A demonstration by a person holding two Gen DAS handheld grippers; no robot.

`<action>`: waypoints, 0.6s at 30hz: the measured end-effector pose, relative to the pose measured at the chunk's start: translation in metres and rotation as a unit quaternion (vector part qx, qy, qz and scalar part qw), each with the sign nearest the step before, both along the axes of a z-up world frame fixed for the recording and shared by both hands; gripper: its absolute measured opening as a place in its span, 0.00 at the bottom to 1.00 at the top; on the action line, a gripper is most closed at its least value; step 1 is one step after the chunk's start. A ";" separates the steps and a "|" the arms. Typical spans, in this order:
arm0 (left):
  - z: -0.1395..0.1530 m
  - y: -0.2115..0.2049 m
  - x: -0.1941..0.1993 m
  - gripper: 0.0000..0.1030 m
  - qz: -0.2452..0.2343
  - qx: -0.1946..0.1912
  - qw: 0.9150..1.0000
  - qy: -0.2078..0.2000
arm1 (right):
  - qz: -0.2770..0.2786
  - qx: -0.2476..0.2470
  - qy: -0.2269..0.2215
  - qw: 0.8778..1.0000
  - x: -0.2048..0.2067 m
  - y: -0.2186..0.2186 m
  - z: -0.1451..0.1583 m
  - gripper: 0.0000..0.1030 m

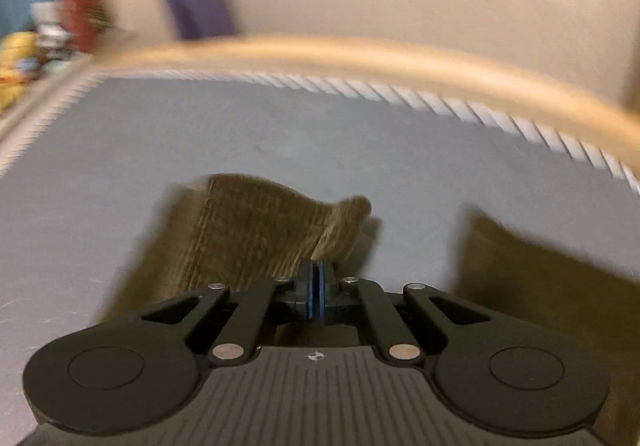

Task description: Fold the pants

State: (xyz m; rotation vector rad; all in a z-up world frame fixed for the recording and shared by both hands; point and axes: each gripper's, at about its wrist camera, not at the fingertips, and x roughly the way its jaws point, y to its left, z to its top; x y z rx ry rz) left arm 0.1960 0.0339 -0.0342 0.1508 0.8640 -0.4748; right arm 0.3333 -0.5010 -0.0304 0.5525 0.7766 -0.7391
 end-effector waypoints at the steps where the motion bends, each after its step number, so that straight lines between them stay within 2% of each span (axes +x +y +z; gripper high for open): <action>1: 0.000 0.000 0.000 0.24 -0.004 -0.001 1.000 0.002 | -0.021 -0.013 0.018 1.000 -0.005 -0.007 -0.004 0.00; 3: -0.001 0.002 0.001 0.24 -0.012 -0.004 1.000 0.007 | -0.040 -0.045 0.028 0.998 -0.012 -0.016 -0.005 0.04; 5: -0.001 0.004 0.002 0.24 -0.021 -0.010 1.000 0.014 | -0.043 -0.033 0.003 0.999 -0.021 -0.018 -0.006 0.04; 7: 0.001 0.006 0.002 0.24 -0.033 -0.015 0.999 0.023 | 0.004 -0.008 -0.037 0.999 -0.015 -0.008 -0.003 0.04; 8: 0.001 0.007 0.001 0.24 -0.041 -0.018 0.999 0.030 | 0.042 0.005 -0.059 0.997 -0.010 0.000 -0.002 0.08; 10: 0.002 0.008 -0.001 0.26 -0.065 -0.024 0.997 0.040 | 0.106 0.026 -0.094 0.989 0.004 0.016 0.000 0.30; 11: 0.004 0.009 -0.004 0.26 -0.078 -0.026 0.996 0.040 | 0.130 0.028 -0.101 0.986 0.013 0.027 0.002 0.48; 12: 0.007 0.011 -0.005 0.27 -0.083 -0.032 0.995 0.037 | 0.155 0.027 -0.104 0.982 0.025 0.039 0.003 0.56; 13: 0.012 0.016 -0.006 0.28 -0.079 -0.045 0.995 0.034 | 0.177 0.027 -0.103 0.978 0.036 0.049 0.001 0.57; 15: 0.023 0.030 -0.004 0.36 -0.064 -0.088 0.994 0.025 | 0.219 0.031 -0.085 0.972 0.067 0.068 -0.004 0.60; 18: 0.038 0.055 0.001 0.42 -0.018 -0.143 0.990 -0.005 | 0.235 0.036 -0.056 0.970 0.108 0.089 -0.017 0.62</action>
